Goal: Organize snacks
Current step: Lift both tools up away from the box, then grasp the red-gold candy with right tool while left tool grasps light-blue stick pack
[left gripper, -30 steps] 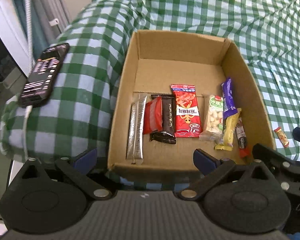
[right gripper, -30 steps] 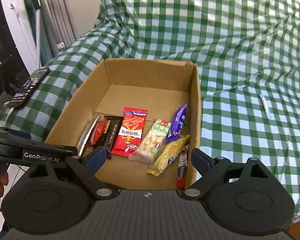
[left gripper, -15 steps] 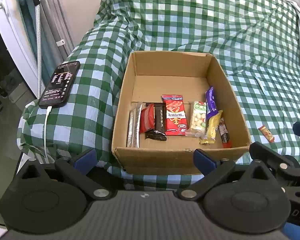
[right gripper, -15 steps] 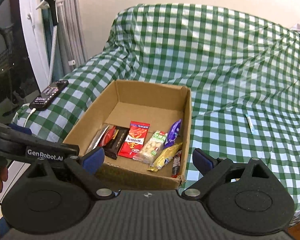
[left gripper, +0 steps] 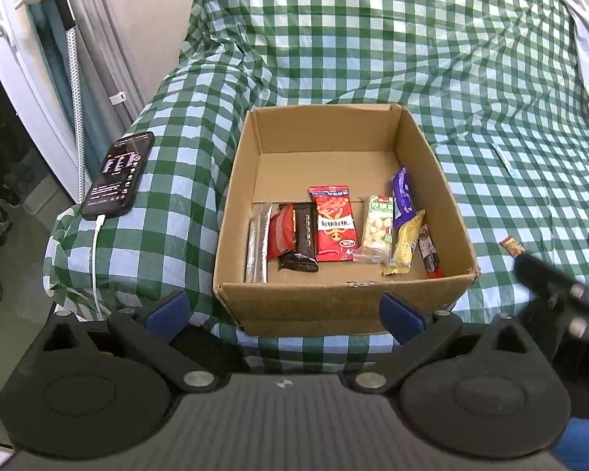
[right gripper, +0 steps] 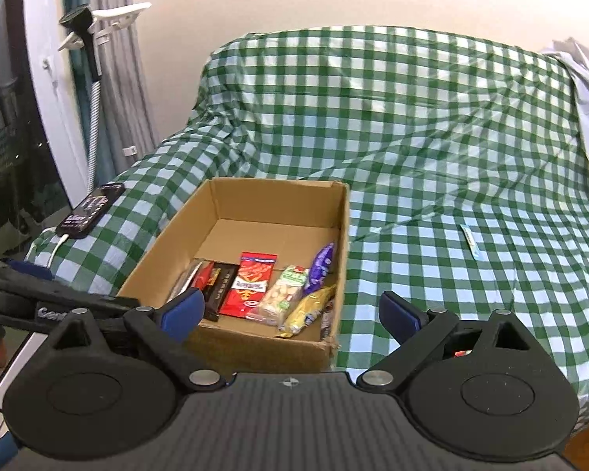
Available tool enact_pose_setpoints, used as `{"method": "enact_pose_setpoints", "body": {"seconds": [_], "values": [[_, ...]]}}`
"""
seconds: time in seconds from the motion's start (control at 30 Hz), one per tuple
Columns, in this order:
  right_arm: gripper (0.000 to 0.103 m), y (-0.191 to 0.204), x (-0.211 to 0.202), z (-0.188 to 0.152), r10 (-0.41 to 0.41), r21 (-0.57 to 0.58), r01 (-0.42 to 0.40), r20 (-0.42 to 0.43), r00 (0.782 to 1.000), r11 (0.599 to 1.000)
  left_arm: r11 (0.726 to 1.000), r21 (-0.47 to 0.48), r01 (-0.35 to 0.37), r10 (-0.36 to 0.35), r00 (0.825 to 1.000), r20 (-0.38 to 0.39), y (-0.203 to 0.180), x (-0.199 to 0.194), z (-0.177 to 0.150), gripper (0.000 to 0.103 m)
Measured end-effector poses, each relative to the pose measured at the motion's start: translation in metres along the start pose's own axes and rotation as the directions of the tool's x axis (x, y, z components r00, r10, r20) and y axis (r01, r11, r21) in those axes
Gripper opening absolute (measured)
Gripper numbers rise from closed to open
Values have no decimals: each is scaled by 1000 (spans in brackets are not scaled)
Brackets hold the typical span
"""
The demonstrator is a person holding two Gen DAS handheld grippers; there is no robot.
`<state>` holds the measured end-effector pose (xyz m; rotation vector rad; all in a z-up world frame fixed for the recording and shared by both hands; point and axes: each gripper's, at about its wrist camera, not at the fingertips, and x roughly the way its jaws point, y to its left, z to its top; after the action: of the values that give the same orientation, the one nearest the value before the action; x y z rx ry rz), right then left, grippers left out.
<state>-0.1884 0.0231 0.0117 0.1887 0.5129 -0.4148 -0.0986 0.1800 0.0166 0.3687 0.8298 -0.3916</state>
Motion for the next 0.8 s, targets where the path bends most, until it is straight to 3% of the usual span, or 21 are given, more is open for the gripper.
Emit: {"method": "enact_pose_setpoints", "body": {"seconds": [0.2,0.33,0.5,0.63,0.73,0.77,0.8], "values": [[102,-50,33,-6,-136,-31,137,16,991,990,999,3,-34,34,999,-30,-2,12,6,103],[100,-120,95,-26,-243,-28,242,-106,964,970,998,0,-61,61,996,-66,-5,24,16,103],[92,-186,159,-43,-213,82,246,-287,934,966,995,11,-96,96,990,-104,-19,41,34,103],[87,-207,203,-53,-190,130,260,-395,899,957,996,28,-86,89,987,-135,-36,51,49,103],[79,-209,231,-54,-171,119,252,-459,872,960,996,47,-81,87,986,-145,-49,59,57,103],[69,-208,237,-54,-179,104,257,-474,862,961,995,53,-79,86,985,-148,-53,62,60,103],[51,-206,242,-54,-194,80,264,-485,853,961,995,59,-78,86,985,-152,-57,65,62,103]]}}
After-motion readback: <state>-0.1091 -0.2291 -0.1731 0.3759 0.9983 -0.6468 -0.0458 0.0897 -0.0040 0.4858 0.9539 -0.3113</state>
